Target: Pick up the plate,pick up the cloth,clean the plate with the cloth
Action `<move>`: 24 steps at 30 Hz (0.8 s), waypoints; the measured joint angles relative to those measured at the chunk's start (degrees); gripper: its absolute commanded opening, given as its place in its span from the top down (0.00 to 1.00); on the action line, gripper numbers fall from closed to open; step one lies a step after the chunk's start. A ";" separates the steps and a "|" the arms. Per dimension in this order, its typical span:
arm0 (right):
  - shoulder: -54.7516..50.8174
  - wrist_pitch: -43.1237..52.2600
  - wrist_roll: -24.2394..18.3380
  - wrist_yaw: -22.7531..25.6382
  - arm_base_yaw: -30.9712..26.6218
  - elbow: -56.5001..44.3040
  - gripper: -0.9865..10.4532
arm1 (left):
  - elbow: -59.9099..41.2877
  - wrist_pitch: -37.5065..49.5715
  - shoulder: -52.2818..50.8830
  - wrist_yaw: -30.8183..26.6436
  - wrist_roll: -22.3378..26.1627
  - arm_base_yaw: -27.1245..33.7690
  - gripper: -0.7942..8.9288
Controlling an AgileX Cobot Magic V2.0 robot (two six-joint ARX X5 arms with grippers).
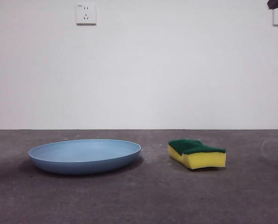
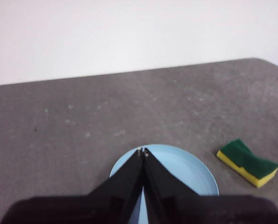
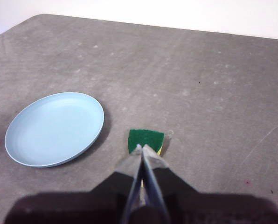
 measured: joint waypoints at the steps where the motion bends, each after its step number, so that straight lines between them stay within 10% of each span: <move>1: 0.02 0.00 -0.02 0.00 0.00 0.00 0.91 | 0.00 -0.39 0.17 0.00 0.00 0.00 0.92; 12: 0.04 0.00 0.00 0.02 0.00 0.00 0.91 | -0.02 -2.93 0.26 -0.42 2.23 1.44 0.92; 24: 0.04 0.00 0.00 0.00 0.00 0.00 0.91 | -13.42 11.74 -8.37 -0.20 3.21 16.31 0.92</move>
